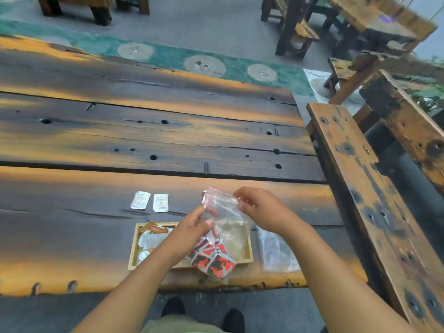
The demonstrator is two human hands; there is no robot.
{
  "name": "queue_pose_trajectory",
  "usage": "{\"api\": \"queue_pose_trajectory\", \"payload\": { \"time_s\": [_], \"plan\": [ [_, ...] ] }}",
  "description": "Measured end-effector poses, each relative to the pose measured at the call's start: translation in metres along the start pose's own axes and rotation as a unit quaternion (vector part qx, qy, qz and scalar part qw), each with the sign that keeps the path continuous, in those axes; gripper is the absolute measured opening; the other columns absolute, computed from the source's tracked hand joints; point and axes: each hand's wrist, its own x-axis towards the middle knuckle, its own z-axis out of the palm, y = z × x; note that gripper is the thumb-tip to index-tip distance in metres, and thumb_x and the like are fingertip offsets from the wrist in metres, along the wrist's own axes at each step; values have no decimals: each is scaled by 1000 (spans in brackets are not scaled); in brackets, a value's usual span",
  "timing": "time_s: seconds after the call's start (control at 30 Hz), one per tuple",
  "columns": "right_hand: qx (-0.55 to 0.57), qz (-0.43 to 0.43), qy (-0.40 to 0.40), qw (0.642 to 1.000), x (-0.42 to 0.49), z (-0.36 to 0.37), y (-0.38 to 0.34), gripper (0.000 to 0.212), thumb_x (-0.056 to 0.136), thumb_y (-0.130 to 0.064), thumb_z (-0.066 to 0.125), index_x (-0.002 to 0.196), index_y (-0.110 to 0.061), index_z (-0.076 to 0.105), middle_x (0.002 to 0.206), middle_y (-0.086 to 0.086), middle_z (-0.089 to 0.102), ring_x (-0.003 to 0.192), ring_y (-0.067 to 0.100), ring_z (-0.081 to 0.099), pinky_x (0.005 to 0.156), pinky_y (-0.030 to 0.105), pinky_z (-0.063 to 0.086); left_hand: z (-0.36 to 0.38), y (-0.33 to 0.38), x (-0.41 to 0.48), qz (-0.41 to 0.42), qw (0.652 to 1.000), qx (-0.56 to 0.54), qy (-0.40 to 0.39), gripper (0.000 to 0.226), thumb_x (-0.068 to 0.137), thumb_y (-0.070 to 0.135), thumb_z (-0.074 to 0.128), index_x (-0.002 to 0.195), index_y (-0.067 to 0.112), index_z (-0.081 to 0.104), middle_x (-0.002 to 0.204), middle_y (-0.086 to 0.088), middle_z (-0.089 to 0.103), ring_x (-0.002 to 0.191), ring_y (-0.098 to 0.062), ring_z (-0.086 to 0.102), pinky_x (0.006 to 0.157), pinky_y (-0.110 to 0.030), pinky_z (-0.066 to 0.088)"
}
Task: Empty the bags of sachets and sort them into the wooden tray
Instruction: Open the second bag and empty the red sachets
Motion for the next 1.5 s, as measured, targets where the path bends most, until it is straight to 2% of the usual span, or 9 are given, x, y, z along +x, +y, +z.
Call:
{"api": "queue_pose_trajectory", "payload": {
  "time_s": [0.13,0.33,0.5,0.7,0.8,0.9,1.13,1.27,1.5],
  "plan": [
    [44,12,20,999,-7,-3,11,18,89,-12,61,79,-26,64,72,-3,65,68,15,60,67,35,53,1,3,5,2,999,26,-19,17,102,25,49,116,30,57,88,-1,70,79,-18,71,70,-34,54],
    [58,13,-144,988,-19,-9,23,18,83,-4,59,77,-18,69,67,-4,67,62,13,63,68,34,57,5,-7,7,-23,995,93,-24,19,92,20,62,111,22,67,85,0,74,80,-12,67,84,-36,51],
    [85,23,-198,976,-30,-5,35,20,90,-6,62,75,-18,65,65,-3,66,63,17,67,70,35,63,7,-11,14,-47,988,135,-60,10,91,21,65,92,29,70,74,6,71,67,-9,64,70,-30,49],
    [162,-17,-181,970,-46,6,35,22,94,-7,60,75,-20,58,69,3,68,60,13,60,64,29,56,12,-12,22,-54,993,105,-30,14,87,10,70,99,15,66,84,-3,74,73,-8,69,75,-29,55],
    [183,-32,-156,970,-52,13,33,23,95,-10,59,76,-22,55,67,-3,64,60,9,59,66,32,54,22,-8,21,-22,990,127,55,22,86,5,71,99,22,64,96,5,67,79,1,64,76,-20,50],
    [202,-21,-117,972,-54,19,33,23,95,-13,59,75,-22,53,66,-6,61,62,8,61,74,40,56,25,2,15,-23,983,124,132,13,88,14,71,98,19,64,99,0,66,86,-13,65,74,-27,53],
    [227,-1,-81,971,-57,26,32,17,89,-20,58,74,-17,52,60,-3,56,56,13,55,60,34,44,56,33,-4,-75,995,-39,-45,26,98,27,60,98,1,60,86,-12,69,72,-26,71,61,-34,59],
    [261,-23,-43,964,-61,32,29,28,81,-34,57,76,-7,50,62,-4,49,57,10,43,57,30,36,65,38,-5,-70,992,-102,-27,27,93,26,67,96,1,60,83,-22,70,61,-27,69,56,-31,60],
    [381,-34,-74,921,-63,35,24,27,93,-16,62,82,6,51,67,10,54,61,16,49,57,23,44,55,40,-5,-37,993,-113,-20,21,97,19,61,81,6,57,67,-18,64,56,-25,66,53,-29,58]
  ]
}}
